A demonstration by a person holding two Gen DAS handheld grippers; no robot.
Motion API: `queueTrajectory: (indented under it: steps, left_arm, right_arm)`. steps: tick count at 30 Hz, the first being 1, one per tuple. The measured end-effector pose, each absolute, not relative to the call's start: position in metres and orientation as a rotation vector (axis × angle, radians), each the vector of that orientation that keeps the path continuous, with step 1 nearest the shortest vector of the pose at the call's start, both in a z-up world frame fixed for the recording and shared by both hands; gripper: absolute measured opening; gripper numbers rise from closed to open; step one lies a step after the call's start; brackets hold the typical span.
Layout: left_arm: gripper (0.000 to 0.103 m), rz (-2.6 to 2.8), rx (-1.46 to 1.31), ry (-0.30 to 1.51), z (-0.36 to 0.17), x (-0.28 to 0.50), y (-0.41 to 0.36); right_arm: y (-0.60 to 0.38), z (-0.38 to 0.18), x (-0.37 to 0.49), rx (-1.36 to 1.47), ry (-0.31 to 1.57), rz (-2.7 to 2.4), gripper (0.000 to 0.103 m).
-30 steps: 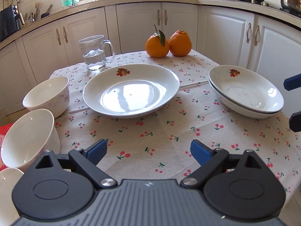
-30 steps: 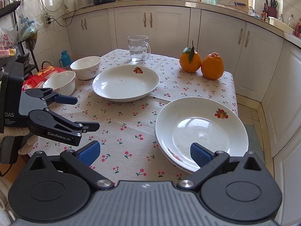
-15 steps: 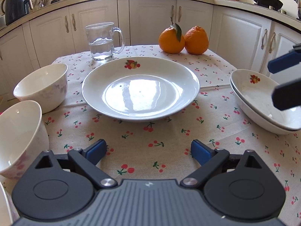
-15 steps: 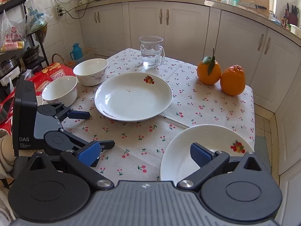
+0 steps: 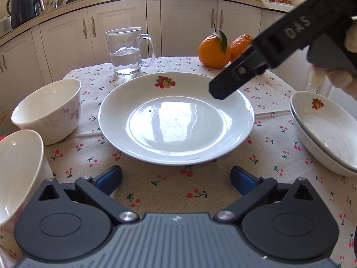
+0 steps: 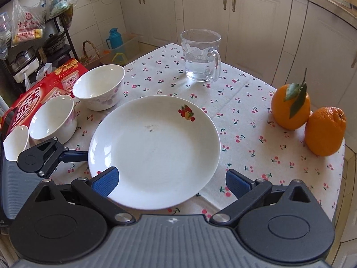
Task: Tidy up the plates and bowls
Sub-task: 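Move the right gripper to the rim of the cherry-decal white plate, then close the right gripper on the rim of the cherry-decal plate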
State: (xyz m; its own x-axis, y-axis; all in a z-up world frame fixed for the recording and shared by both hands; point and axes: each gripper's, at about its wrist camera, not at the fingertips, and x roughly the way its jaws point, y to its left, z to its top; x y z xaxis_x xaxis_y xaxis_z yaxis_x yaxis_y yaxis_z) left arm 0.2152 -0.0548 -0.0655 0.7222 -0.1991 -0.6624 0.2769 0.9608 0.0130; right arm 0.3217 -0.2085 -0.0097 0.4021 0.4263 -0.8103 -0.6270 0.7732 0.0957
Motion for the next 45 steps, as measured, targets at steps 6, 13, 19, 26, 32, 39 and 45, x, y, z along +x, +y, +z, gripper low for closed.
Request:
queueTrajectory:
  steps: [6,13,19,26,32,39,45]
  left_arm:
    - [0.102,-0.265,0.117,0.718,-0.065,0.223,-0.054]
    - [0.100,-0.281,0.092,0.699,-0.066,0.228,-0.051]
    - [0.095,-0.296,0.087,0.687,-0.065,0.227,-0.052]
    - [0.094,-0.297,0.089,0.685,-0.065,0.228,-0.053]
    - [0.094,-0.290,0.100,0.688,-0.065,0.227,-0.055]
    - [0.094,-0.301,0.131,0.697,-0.063,0.225,-0.054]
    - [0.094,-0.329,0.144,0.707,-0.060,0.215,-0.049]
  right_arm:
    - [-0.196,-0.028,0.364,-0.245,0.999,0.716,0.103]
    - [-0.180,-0.043,0.394,-0.265,1.016,0.761,0.100]
    - [-0.176,-0.053,0.407,-0.246,1.033,0.798,0.087]
    - [-0.177,-0.056,0.413,-0.218,1.026,0.837,0.083]
    - [-0.177,-0.056,0.420,-0.191,1.028,0.877,0.080]
    - [-0.185,-0.054,0.416,-0.155,1.041,0.895,0.079]
    - [-0.189,-0.051,0.405,-0.132,1.053,0.890,0.079]
